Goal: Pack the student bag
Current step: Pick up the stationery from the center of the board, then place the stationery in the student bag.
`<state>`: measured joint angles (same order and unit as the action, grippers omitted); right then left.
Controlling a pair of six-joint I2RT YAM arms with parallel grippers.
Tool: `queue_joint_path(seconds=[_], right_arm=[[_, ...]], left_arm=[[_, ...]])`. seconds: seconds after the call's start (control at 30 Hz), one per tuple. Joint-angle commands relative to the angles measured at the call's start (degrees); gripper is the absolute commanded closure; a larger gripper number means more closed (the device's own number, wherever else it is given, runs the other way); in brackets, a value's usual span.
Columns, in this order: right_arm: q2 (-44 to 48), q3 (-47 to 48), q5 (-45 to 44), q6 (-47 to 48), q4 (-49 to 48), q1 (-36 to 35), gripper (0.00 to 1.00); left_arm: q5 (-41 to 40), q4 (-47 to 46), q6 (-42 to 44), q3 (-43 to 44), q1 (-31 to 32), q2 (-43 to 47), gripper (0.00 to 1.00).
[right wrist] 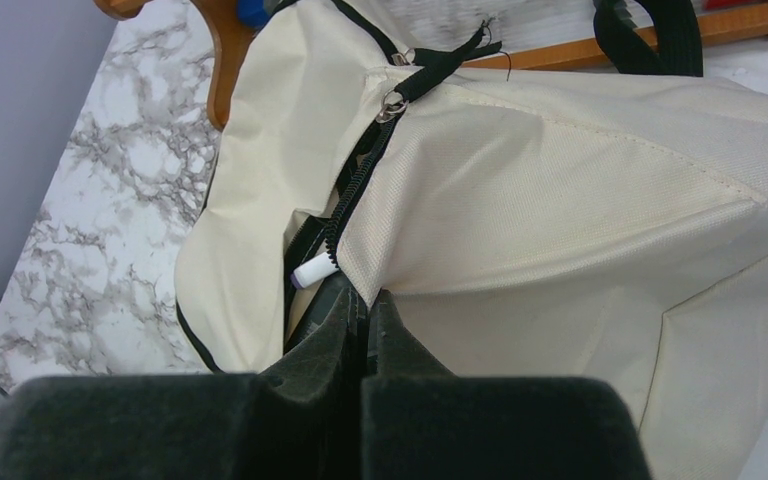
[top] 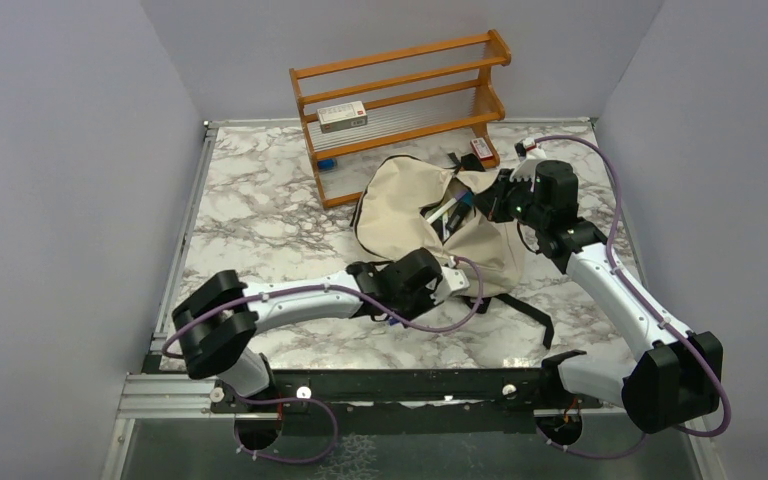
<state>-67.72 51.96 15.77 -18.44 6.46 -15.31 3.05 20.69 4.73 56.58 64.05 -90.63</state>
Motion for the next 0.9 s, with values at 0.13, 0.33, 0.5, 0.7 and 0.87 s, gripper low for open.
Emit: queue_joint_path(seconds=[0.13, 0.33, 0.5, 0.7, 0.87], right_arm=[[1.5, -0.1, -0.3, -0.1, -2.5, 0.0, 0.99], [1.4, -0.1, -0.1, -0.1, -2.5, 0.0, 0.99], [1.7, 0.2, 0.1, 0.0, -2.0, 0.0, 0.99], [2.2, 0.3, -0.5, 0.1, -1.8, 0.0, 0.99], [2.5, 0.4, 1.6, 1.2, -2.2, 0.0, 0.99]], left_arm=[[13.0, -2.5, 1.2, 3.0, -9.2, 12.9, 1.00], [13.9, -0.5, -1.7, 9.5, -16.0, 14.1, 1.00], [15.5, 2.0, -4.5, 16.2, -19.6, 9.4, 1.00], [19.2, 6.7, -6.2, 25.2, -21.8, -0.6, 1.00], [20.7, 8.7, -6.2, 32.0, -23.0, -7.7, 1.00]])
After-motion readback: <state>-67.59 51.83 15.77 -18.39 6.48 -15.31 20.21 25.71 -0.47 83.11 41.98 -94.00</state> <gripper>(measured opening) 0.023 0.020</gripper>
